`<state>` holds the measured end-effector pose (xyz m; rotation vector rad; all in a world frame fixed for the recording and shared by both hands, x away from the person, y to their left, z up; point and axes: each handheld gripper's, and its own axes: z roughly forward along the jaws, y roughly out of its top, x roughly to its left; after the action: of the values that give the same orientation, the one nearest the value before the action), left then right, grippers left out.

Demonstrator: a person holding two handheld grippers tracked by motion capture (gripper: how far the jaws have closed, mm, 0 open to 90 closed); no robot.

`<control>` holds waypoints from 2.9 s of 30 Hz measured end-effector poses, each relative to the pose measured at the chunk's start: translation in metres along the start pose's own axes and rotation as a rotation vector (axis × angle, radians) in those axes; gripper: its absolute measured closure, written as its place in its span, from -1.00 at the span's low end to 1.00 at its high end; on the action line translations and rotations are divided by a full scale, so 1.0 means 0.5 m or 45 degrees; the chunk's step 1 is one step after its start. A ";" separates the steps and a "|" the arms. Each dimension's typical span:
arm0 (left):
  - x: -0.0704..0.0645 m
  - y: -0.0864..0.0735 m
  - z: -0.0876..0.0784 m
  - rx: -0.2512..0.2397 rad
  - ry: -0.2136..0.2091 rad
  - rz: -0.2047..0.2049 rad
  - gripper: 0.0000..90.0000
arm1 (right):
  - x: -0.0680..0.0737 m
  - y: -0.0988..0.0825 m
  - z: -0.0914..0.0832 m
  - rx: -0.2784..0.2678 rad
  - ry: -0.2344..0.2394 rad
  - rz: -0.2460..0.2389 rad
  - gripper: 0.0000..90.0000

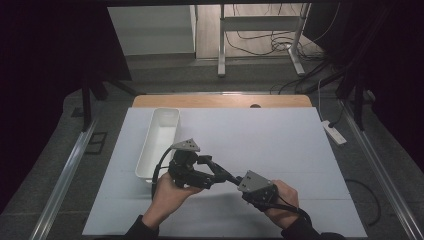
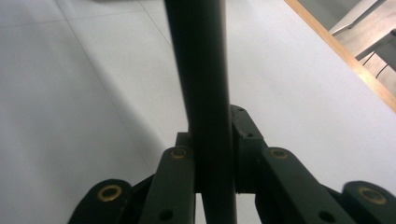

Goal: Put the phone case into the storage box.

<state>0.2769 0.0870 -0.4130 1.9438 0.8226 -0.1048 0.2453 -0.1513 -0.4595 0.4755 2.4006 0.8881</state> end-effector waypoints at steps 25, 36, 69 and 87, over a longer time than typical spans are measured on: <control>0.010 -0.010 -0.023 0.021 0.067 0.138 -1.00 | -0.026 -0.009 -0.018 0.006 0.193 0.111 0.90; 0.012 -0.023 -0.031 0.000 0.058 0.299 -1.00 | -0.065 -0.032 -0.032 -0.063 0.445 0.236 0.90; 0.026 -0.033 -0.050 -0.070 -0.077 0.277 -0.01 | -0.067 -0.034 -0.030 -0.103 0.702 0.304 0.90; 0.028 -0.027 -0.047 -0.041 -0.100 0.179 0.65 | -0.059 -0.028 -0.028 -0.095 0.624 0.276 0.91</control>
<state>0.2734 0.1169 -0.4169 1.9486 0.6302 -0.0827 0.2588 -0.1827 -0.4494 0.5469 2.7741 1.3116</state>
